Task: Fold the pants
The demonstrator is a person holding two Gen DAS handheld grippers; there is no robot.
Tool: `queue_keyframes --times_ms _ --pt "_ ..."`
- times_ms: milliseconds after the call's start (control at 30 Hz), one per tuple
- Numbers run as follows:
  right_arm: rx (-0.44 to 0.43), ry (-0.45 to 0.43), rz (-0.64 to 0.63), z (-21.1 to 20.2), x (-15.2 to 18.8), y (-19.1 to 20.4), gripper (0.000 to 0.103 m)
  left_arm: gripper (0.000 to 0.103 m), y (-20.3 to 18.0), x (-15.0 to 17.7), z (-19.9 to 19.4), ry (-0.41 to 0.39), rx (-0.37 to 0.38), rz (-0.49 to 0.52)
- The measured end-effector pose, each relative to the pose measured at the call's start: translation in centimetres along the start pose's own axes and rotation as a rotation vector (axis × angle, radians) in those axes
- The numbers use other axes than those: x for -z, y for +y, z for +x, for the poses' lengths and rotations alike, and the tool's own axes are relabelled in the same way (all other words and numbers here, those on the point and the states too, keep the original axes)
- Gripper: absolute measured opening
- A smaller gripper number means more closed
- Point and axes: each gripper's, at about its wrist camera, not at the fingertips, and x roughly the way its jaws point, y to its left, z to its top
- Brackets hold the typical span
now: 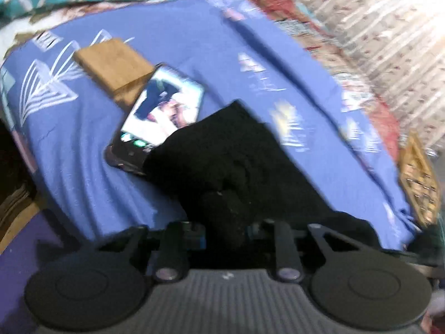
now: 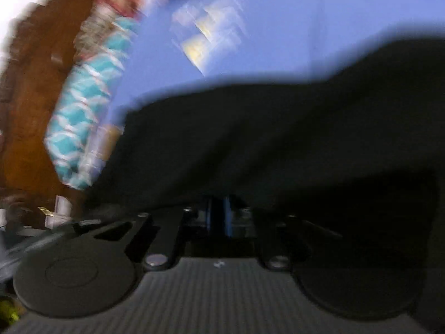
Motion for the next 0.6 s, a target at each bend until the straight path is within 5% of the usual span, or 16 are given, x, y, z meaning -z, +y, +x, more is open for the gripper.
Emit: queue_keyframes --times_ms 167,367,467,600 --pt "-0.075 -0.051 0.077 -3.3 -0.2 -1.5 0.009 0.018 -8.7 3.4 -3.5 -0.144 0.025 0.407" --pt "-0.168 -0.248 0.188 -11.9 1.7 -6.8 0.012 0.019 -18.3 9.1 -2.5 -0.106 0.18 0.826" --pt "-0.156 -0.351 0.249 -15.8 3.3 -9.8 0.029 0.028 -21.6 12.3 -0.5 -0.043 0.213 0.968" --pt "-0.115 -0.469 0.328 -18.8 5.3 -12.9 0.036 0.033 -23.2 14.0 2.2 0.094 0.203 0.96"
